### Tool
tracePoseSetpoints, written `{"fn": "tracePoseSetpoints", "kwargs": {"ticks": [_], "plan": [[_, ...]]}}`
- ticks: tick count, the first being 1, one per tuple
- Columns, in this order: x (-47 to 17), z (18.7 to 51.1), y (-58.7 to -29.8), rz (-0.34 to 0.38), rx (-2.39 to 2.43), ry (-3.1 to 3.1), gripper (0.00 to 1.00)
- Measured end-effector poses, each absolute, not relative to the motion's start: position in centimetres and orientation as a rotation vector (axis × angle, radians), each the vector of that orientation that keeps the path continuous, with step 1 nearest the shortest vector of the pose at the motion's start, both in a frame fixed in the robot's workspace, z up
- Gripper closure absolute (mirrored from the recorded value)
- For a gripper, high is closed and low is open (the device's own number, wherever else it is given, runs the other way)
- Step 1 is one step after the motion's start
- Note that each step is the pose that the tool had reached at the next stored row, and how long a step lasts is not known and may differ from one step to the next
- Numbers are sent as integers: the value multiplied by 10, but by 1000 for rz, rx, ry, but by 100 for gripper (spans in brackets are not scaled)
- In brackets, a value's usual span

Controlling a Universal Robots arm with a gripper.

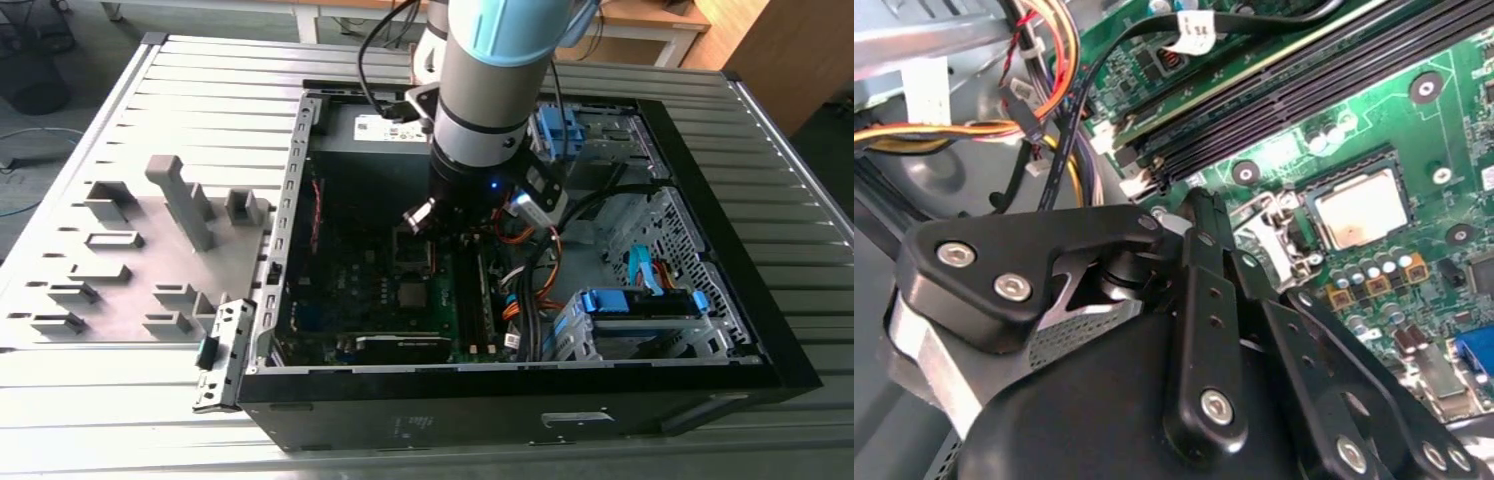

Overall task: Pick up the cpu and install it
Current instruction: 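Close the cpu cover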

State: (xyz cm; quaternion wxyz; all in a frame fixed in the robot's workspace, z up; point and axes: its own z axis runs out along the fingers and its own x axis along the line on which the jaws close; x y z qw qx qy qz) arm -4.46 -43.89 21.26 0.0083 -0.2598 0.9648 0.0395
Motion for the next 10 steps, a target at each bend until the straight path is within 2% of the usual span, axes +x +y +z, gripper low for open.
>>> {"fn": "tracePoseSetpoints", "kwargs": {"ticks": [10], "plan": [[-46, 207, -432, 149, -848, 3001, 89]]}}
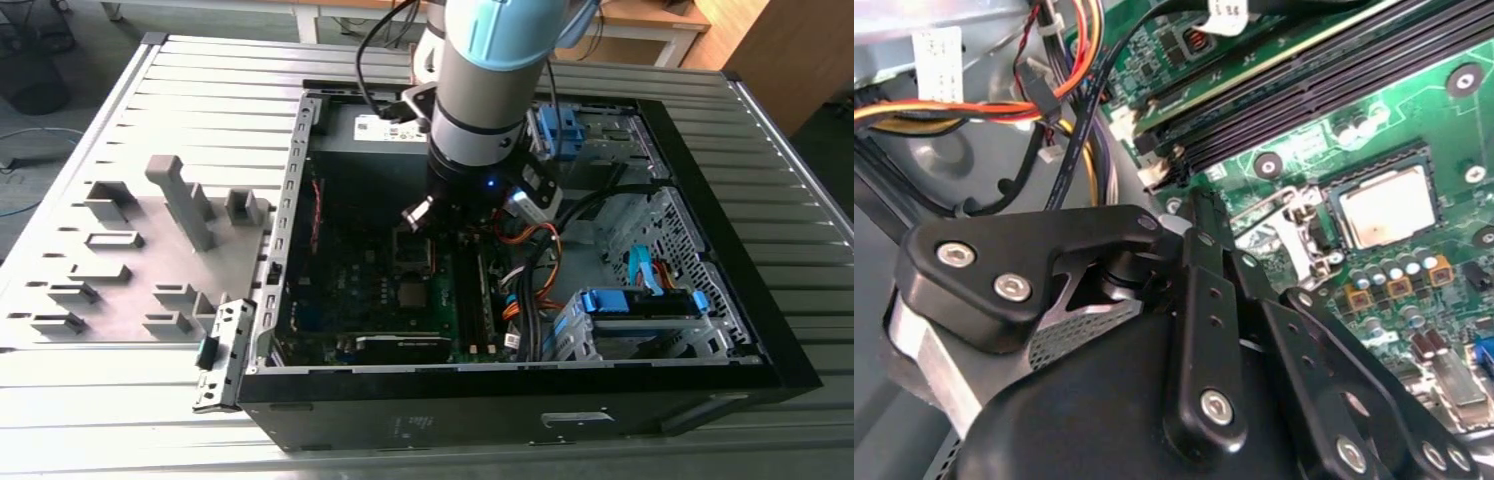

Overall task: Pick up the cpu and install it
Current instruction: 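Close the cpu cover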

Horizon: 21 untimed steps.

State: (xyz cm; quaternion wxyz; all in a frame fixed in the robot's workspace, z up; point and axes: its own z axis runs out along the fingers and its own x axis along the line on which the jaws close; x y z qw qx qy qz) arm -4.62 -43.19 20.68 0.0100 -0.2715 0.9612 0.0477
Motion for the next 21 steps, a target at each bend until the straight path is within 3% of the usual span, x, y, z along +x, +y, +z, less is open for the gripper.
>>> {"fn": "tracePoseSetpoints", "kwargs": {"ticks": [21], "plan": [[-48, 204, -430, 152, -855, 2998, 89]]}}
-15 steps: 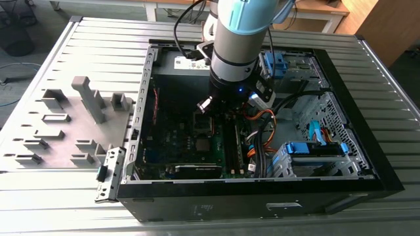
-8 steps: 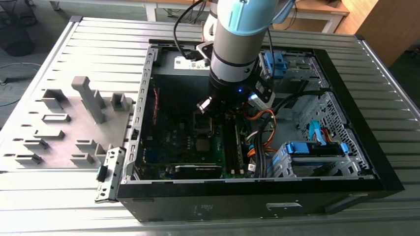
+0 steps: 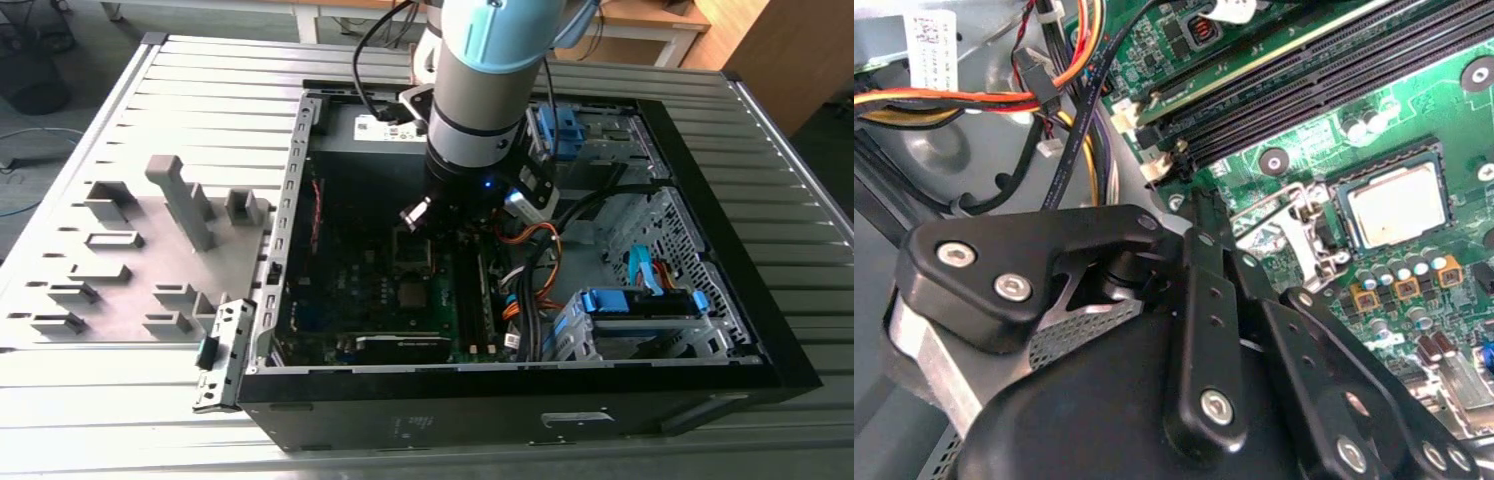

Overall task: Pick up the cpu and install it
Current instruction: 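Close the cpu cover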

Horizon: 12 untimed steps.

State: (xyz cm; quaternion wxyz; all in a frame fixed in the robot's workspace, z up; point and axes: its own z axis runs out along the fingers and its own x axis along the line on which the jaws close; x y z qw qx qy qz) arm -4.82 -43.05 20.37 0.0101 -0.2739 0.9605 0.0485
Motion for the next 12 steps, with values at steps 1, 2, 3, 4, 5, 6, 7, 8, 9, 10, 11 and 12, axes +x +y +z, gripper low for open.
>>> {"fn": "tracePoseSetpoints", "kwargs": {"ticks": [1, 2, 3, 4, 5, 6, 7, 8, 9, 10, 11, 12], "plan": [[-48, 204, -430, 151, -855, 2998, 89], [-48, 204, -430, 151, -855, 2998, 89], [-48, 204, -430, 152, -855, 2998, 89], [-48, 204, -430, 154, -855, 2998, 89], [-48, 204, -430, 156, -854, 2997, 89], [-48, 204, -430, 158, -854, 2997, 89], [-48, 204, -430, 161, -854, 2996, 89], [-48, 205, -430, 163, -854, 2995, 89], [-48, 205, -430, 165, -854, 2995, 89], [-48, 206, -430, 166, -854, 2995, 89], [-48, 206, -430, 168, -854, 2994, 89], [-48, 207, -430, 170, -854, 2994, 89]]}}
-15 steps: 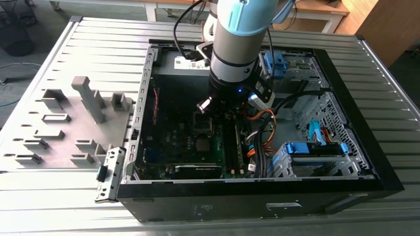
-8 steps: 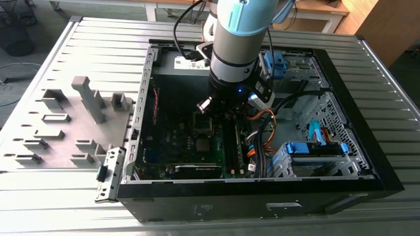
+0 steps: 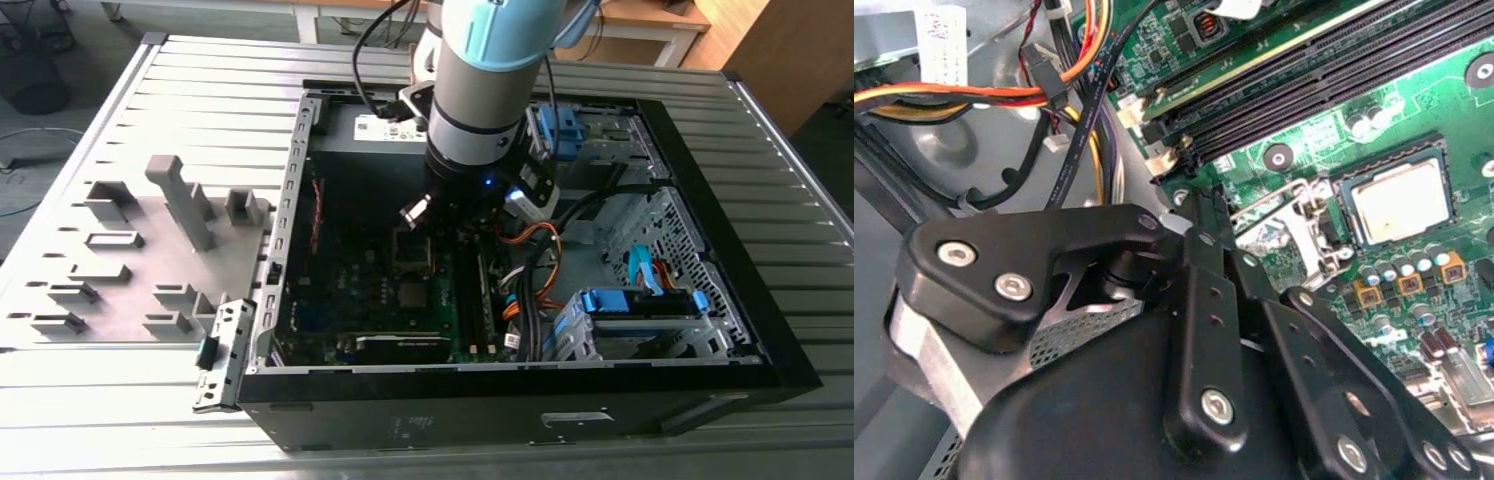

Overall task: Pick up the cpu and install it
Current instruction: 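Close the cpu cover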

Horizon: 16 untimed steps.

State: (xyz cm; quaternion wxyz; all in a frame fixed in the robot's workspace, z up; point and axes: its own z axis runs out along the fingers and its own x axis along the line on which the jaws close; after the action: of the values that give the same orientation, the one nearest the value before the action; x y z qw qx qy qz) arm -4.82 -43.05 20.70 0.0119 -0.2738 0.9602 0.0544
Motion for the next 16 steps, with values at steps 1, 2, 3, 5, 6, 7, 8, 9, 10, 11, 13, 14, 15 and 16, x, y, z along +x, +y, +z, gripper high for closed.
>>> {"fn": "tracePoseSetpoints", "kwargs": {"ticks": [1, 2, 3, 5, 6, 7, 8, 9, 10, 11, 13, 14, 15, 16], "plan": [[-48, 207, -430, 171, -854, 2994, 89], [-48, 207, -430, 173, -854, 2993, 89], [-48, 207, -430, 174, -854, 2993, 89], [-48, 208, -430, 175, -854, 2993, 89], [-48, 208, -430, 175, -854, 2993, 89], [-48, 208, -429, 175, -854, 2993, 89], [-48, 208, -429, 175, -853, 2992, 89], [-49, 208, -428, 175, -853, 2993, 89], [-49, 207, -428, 175, -854, 2993, 89], [-49, 207, -427, 175, -854, 2992, 89], [-51, 207, -426, 175, -853, 2992, 89], [-52, 207, -426, 176, -853, 2992, 89], [-53, 207, -425, 176, -853, 2992, 89], [-53, 206, -425, 175, -853, 2992, 89]]}}
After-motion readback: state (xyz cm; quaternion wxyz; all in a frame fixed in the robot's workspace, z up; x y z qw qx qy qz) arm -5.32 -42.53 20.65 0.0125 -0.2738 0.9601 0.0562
